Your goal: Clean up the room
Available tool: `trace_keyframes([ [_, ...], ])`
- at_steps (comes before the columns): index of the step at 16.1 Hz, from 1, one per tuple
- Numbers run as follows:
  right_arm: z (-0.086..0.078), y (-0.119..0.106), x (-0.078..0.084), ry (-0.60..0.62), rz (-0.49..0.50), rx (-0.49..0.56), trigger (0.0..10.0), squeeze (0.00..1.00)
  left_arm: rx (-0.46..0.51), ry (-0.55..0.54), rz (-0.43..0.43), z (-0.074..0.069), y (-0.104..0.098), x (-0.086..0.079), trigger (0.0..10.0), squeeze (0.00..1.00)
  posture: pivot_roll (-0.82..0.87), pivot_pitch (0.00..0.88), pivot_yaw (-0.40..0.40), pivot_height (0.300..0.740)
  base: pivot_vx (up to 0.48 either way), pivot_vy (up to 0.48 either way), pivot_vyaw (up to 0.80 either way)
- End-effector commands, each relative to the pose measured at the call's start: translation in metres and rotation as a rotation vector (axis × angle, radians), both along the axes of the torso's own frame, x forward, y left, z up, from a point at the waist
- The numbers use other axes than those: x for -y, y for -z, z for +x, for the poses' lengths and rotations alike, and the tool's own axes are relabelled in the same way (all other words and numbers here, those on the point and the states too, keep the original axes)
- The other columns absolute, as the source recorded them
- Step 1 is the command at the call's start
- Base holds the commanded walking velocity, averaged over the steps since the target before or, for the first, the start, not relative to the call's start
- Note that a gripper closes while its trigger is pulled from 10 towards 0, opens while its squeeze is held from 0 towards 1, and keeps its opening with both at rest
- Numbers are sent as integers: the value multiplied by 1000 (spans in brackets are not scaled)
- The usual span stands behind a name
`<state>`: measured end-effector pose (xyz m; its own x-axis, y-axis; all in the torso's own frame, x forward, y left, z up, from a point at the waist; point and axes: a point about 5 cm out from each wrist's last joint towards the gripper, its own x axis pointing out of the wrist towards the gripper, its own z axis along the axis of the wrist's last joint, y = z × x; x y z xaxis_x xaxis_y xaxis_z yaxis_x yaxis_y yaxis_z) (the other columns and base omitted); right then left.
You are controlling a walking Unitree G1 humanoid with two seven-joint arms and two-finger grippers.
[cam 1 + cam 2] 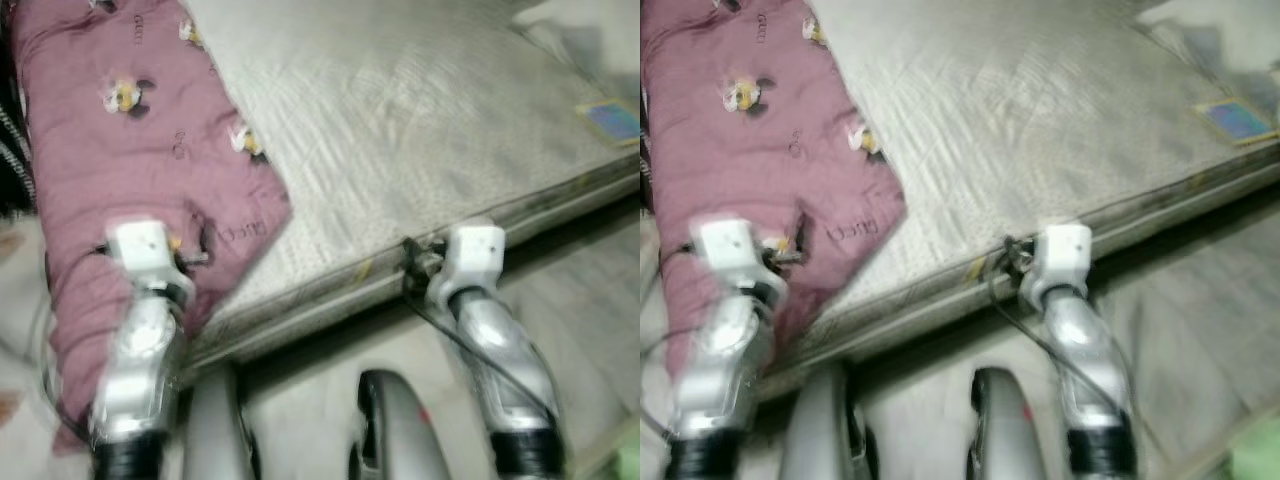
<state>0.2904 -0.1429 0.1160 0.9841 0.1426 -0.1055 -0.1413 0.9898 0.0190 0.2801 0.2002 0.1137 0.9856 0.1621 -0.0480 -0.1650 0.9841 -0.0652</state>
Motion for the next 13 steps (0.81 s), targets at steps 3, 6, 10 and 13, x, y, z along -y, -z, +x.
trace_keyframes([
  [3, -4, 5, 17, 46, -33, -26, 10000, 0, -18, 21, -11, 4, 2, 14, 10000, 0, -134, 150, -18, 559, 0, 0, 0],
  [6, -5, 7, 18, 48, -32, -37, 10000, 0, -46, -5, -24, 8, 7, 11, 10000, 0, -136, 162, -22, 554, 0, 0, 0],
  [10, -8, 7, 25, 53, -50, -46, 10000, 0, -40, -129, -31, 13, 6, -9, 10000, 0, -153, 189, -14, 534, 0, 0, 0],
  [13, -10, 10, 32, 61, -63, -71, 10000, 0, -10, -216, -10, 8, 2, -25, 10000, 0, -152, 205, -12, 534, 0, 0, 0],
])
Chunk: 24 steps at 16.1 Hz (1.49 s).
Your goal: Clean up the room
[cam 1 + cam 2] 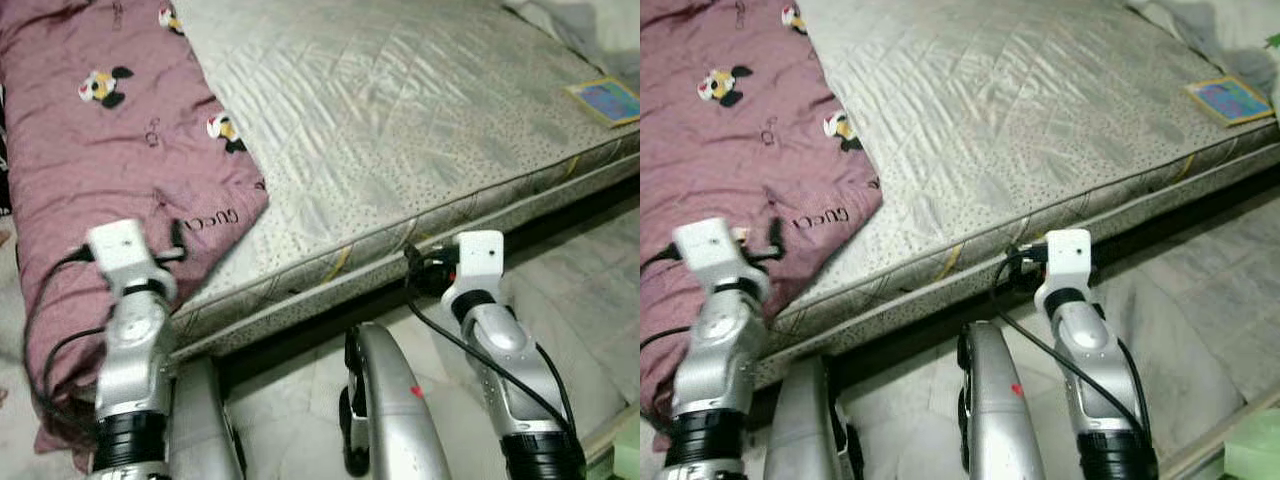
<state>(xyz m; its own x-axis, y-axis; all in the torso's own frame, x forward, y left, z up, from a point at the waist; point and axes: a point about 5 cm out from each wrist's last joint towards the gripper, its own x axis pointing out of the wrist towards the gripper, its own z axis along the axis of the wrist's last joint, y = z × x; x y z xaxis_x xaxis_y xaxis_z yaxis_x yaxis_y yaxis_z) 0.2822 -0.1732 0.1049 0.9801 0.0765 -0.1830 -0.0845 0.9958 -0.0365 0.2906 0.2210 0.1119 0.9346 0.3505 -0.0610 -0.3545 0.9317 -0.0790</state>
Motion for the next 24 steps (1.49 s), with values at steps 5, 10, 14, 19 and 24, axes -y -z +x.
trace_keyframes([
  [5, -5, 1, 4, -11, -4, -19, 10000, 0, -19, -78, 37, -5, 7, -19, 10000, 0, -159, 203, -12, 494, 0, 0, 0],
  [10, -10, 1, 12, -1, -16, -24, 10000, 0, -197, -65, 43, 12, 26, -30, 10000, 0, -168, 188, -17, 489, 0, 0, 0],
  [14, -7, 5, 9, -4, -24, -40, 10000, 0, -319, 204, 165, 33, 34, -1, 10000, 0, -171, 172, -27, 489, 0, 0, 0],
  [19, 0, 10, 7, -1, -5, -61, 10000, 0, -199, 633, 544, 30, 25, 65, 10000, 0, -170, 172, -17, 489, 0, 0, 0],
  [24, 1, 8, 8, 10, -2, -54, 10000, 0, -92, 980, 660, 4, 28, 113, 10000, 0, -167, 176, -12, 489, 0, 0, 0],
])
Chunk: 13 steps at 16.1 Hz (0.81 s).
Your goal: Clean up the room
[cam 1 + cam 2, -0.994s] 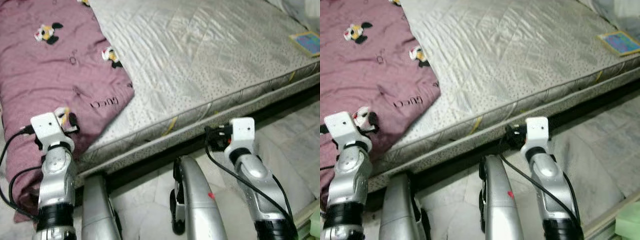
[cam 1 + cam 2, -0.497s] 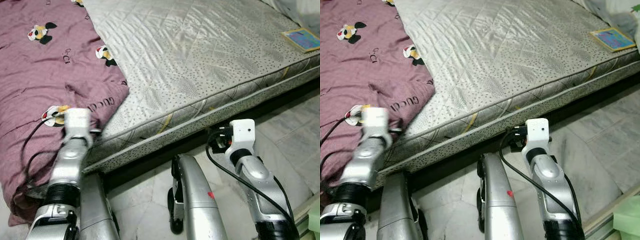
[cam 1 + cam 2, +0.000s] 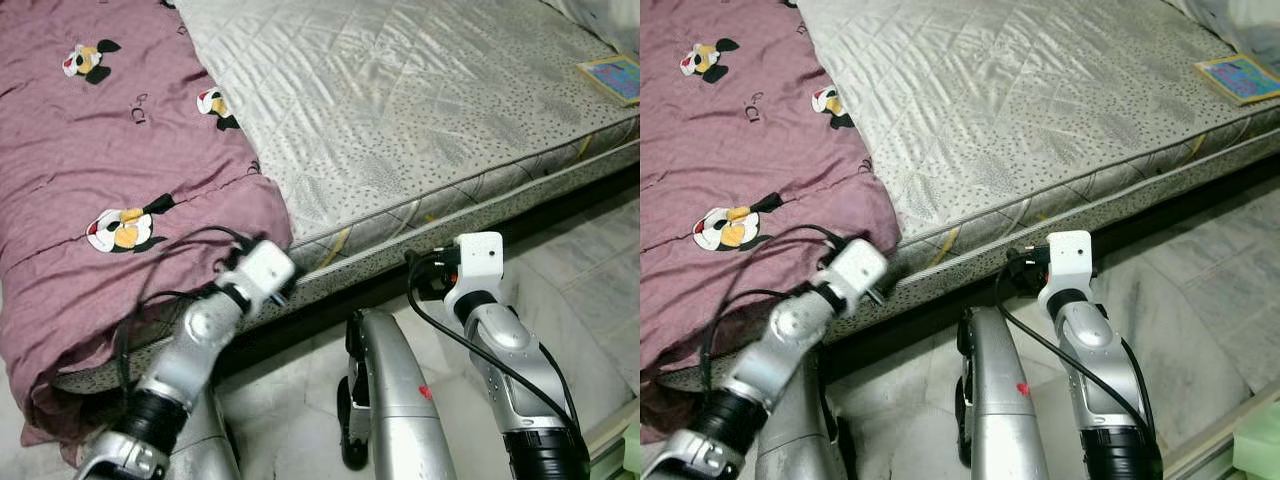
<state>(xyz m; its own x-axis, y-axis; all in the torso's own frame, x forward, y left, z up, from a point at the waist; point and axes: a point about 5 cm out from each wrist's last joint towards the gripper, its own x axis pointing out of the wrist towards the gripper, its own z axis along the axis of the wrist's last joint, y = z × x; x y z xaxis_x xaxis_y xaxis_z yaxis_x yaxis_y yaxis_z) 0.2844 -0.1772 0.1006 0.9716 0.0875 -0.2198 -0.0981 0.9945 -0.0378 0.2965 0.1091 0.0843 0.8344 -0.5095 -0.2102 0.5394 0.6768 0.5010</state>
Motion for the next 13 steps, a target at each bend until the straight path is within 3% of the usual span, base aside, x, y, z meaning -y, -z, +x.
trace_keyframes([
  [1, -2, 3, 4, 27, 2, -13, 10000, 0, 8, 61, 23, -7, 2, 7, 10000, 0, -168, 174, -10, 489, 0, 0, 0],
  [3, -5, 1, 8, 42, -4, -6, 10000, 0, 41, 100, 15, -11, -1, 14, 10000, 0, -173, 171, -8, 489, 0, 0, 0],
  [4, -11, -1, 14, 63, -9, 6, 10000, 0, 123, 119, -29, -11, -14, 20, 10000, 0, -176, 173, -8, 489, 0, 0, 0],
  [6, -22, -5, 21, 76, -19, 20, 10000, 0, 299, 3, -172, 0, -49, 14, 10000, 0, -187, 183, -8, 489, 0, 0, 0],
  [8, -44, -5, 34, 113, -30, 17, 10000, 0, 436, -234, -352, 16, -84, -12, 10000, 0, -204, 199, -7, 489, 0, 0, 0],
  [9, -53, -5, 39, 127, -33, 7, 10000, 0, 437, -322, -411, 22, -89, -24, 10000, 0, -207, 201, -7, 489, 0, 0, 0],
  [11, -78, -7, 47, 156, -57, -30, 10000, 0, 299, -585, -484, 43, -72, -63, 10000, 0, -245, 228, 0, 489, 0, 0, 0],
  [13, -88, -9, 53, 178, -66, -46, 10000, 0, 218, -673, -475, 56, -62, -78, 10000, 0, -268, 248, 0, 489, 0, 0, 0],
])
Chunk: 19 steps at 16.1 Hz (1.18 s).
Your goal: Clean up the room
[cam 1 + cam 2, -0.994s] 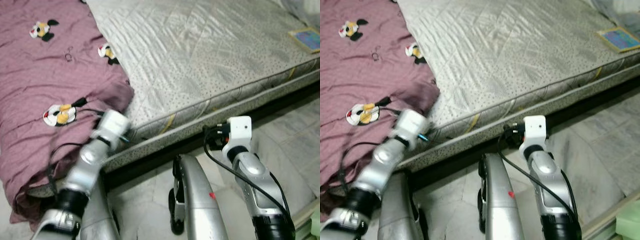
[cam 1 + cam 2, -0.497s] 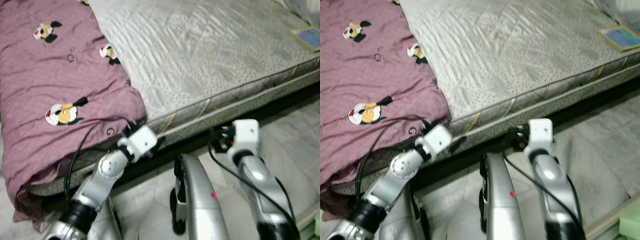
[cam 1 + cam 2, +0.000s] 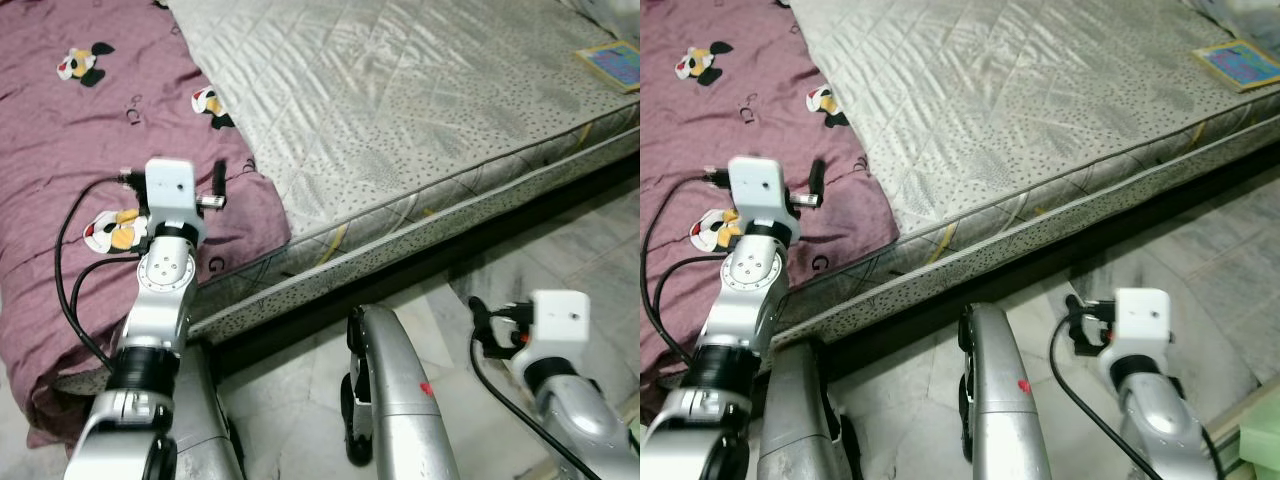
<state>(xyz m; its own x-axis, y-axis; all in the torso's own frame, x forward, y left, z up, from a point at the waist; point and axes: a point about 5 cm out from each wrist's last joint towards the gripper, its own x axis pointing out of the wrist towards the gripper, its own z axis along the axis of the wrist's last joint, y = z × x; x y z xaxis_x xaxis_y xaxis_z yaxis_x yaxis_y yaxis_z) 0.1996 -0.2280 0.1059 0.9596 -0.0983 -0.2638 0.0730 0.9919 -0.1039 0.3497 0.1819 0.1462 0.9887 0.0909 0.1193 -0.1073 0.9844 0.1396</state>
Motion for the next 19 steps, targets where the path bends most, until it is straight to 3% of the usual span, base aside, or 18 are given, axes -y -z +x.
trace_keyframes([
  [1, -8, -5, 5, 7, -4, -9, 10000, 0, -90, -47, -40, 10, 8, -9, 10000, 0, -277, 255, -3, 489, 0, 0, 0],
  [4, -10, -7, 8, 11, -9, -21, 10000, 0, -301, -11, -33, 18, 34, -3, 10000, 0, -290, 251, -7, 489, 0, 0, 0],
  [5, -3, -9, 6, 3, -11, -16, 10000, 0, -426, 87, 5, 19, 51, 14, 10000, 0, -294, 241, -9, 489, 0, 0, 0],
  [7, 2, -11, 6, -2, -8, -9, 10000, 0, -488, 258, 77, 16, 61, 45, 10000, 0, -293, 231, -9, 489, 0, 0, 0],
  [9, 8, -11, 4, -11, -5, -2, 10000, 0, -539, 428, 186, 5, 77, 74, 10000, 0, -289, 209, -8, 489, 0, 0, 0],
  [11, 15, -12, 1, -20, 3, 11, 10000, 0, -537, 571, 287, -8, 90, 97, 10000, 0, -282, 192, -8, 489, 0, 0, 0],
  [14, 29, -12, -7, -39, 24, 36, 10000, 0, -438, 605, 333, -19, 95, 108, 10000, 0, -247, 155, -9, 489, 0, 0, 0],
  [16, 44, -13, -17, -55, 53, 76, 10000, 0, -275, 546, 363, -13, 76, 105, 10000, 0, -215, 123, -10, 489, 0, 0, 0],
  [18, 51, -14, -22, -66, 60, 92, 10000, 0, -218, 515, 368, -9, 67, 102, 10000, 0, -205, 112, -10, 489, 0, 0, 0],
  [19, 59, -17, -29, -78, 75, 117, 10000, 0, -126, 480, 363, -5, 52, 98, 10000, 0, -181, 90, -14, 489, 0, 0, 0],
])
